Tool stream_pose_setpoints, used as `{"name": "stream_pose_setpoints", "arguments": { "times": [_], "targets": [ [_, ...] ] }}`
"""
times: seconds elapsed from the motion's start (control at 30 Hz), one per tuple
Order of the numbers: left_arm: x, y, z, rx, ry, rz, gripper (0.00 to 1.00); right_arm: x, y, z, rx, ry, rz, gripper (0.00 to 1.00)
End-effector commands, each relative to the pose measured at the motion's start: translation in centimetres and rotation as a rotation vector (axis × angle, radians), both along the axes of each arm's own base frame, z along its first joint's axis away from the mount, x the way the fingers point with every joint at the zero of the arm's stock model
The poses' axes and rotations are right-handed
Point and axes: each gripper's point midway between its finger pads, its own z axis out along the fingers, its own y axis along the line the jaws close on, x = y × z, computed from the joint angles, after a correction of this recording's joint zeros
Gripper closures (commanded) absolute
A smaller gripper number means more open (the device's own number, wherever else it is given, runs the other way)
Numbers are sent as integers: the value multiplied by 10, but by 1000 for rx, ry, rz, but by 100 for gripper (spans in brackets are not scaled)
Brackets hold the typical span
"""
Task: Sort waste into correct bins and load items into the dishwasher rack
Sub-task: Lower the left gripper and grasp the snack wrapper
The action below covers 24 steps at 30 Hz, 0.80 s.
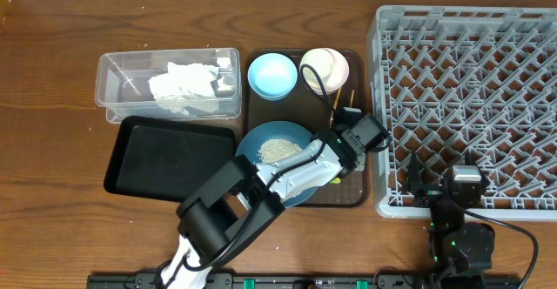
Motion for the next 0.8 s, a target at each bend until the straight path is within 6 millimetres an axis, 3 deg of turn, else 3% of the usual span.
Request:
{"name": "stream_pose_setpoints", "arguments": {
  "times": [0.0, 0.3, 0.47, 0.77],
  "targets": [
    [4, -1, 11, -11, -19, 3, 88, 0, 4, -1, 5, 4, 14, 1],
    [5, -3, 37, -52, -46, 2, 88, 0, 4, -1, 6, 4, 14, 1],
    [2, -6, 39, -70, -29, -10, 94, 0, 4, -1, 6, 4, 14, 1],
    [5, -9, 48, -87, -43, -8, 94, 0, 4, -1, 5, 4, 14, 1]
  ]
}}
